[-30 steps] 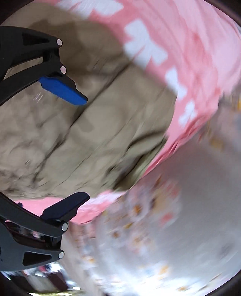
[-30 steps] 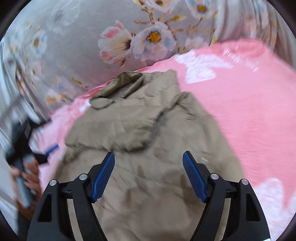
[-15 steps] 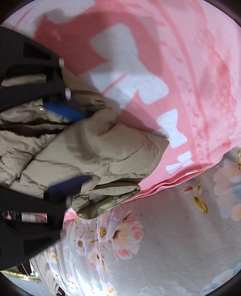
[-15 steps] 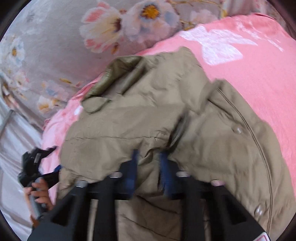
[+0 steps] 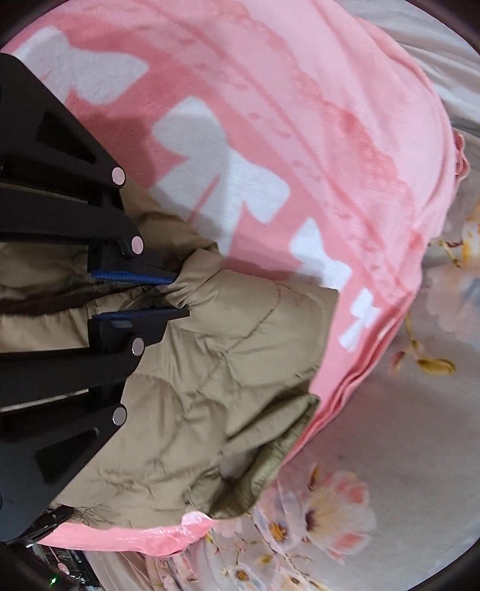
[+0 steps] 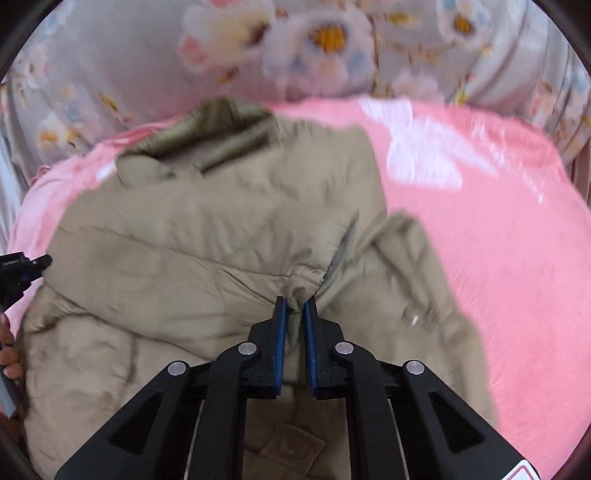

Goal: Fold large clothes

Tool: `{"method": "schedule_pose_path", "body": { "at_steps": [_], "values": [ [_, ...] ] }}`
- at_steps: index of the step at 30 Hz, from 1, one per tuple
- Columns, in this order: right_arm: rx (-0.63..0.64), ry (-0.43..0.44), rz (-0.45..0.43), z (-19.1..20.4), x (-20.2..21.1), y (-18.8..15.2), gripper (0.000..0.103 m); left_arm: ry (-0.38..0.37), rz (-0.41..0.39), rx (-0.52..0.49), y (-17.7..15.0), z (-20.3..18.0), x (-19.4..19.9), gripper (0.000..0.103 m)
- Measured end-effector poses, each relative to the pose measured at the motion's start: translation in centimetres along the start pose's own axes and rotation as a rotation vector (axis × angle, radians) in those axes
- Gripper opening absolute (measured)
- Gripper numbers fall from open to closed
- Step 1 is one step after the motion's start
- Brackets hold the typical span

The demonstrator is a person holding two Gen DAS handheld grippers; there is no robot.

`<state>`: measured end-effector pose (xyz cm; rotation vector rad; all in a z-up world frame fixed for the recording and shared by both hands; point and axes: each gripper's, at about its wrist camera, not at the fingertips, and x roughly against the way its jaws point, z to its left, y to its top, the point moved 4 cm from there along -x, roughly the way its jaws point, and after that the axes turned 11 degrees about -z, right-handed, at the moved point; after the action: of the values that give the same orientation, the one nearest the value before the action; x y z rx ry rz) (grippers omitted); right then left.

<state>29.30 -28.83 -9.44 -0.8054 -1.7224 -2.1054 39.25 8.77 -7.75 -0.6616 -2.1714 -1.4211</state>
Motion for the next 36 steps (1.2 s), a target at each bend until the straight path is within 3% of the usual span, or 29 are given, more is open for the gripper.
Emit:
{"method": "schedule_pose_path", "body": {
  "at_steps": [6, 8, 10, 13, 14, 17, 19, 23, 27, 36],
  "values": [
    [-0.01, 0.016, 0.032, -0.7, -0.6, -0.6, 0.015, 0.077, -0.011, -0.115, -0.9, -0.8, -0.3, 0.018],
    [-0.038, 0.018, 0.031, -1.4, 0.6, -0.7, 0.018, 0.137, -0.054, -0.166, -0.4, -0.8, 1.5, 0.047],
    [-0.065, 0.0, 0.004, -2.1, 2.4, 0.0, 0.025, 0.15, -0.116, -0.216, 0.1, -0.8, 3.9, 0.054],
    [-0.084, 0.01, -0.077, -2.3, 5.8, 1.9, 0.027, 0.143, -0.205, -0.302, 1.5, -2.2, 8.0, 0.054],
    [-0.085, 0.034, -0.1, -1.5, 6.7, 2.8, 0.027, 0.103, -0.215, -0.295, 2.1, -3.3, 9.0, 0.054],
    [-0.043, 0.117, -0.121, 2.4, 6.7, 4.9, 0.027, -0.012, -0.15, -0.27, 2.6, -7.3, 9.0, 0.054],
    [0.005, 0.155, -0.104, 5.6, 5.3, 5.3, 0.027, -0.032, -0.106, -0.28, 1.8, -9.4, 7.8, 0.054],
    [0.096, 0.138, -0.064, 8.9, 2.2, 4.2, 0.027, 0.013, -0.034, -0.376, -1.9, -12.8, 3.8, 0.054],
    [0.14, 0.105, -0.017, 9.4, -0.3, 2.1, 0.027, 0.062, 0.009, -0.393, -5.0, -12.3, 0.9, 0.054],
    [0.148, 0.093, -0.018, 8.5, -2.2, -0.4, 0.026, 0.099, -0.081, -0.472, -7.6, -12.1, 0.4, 0.055]
  ]
}}
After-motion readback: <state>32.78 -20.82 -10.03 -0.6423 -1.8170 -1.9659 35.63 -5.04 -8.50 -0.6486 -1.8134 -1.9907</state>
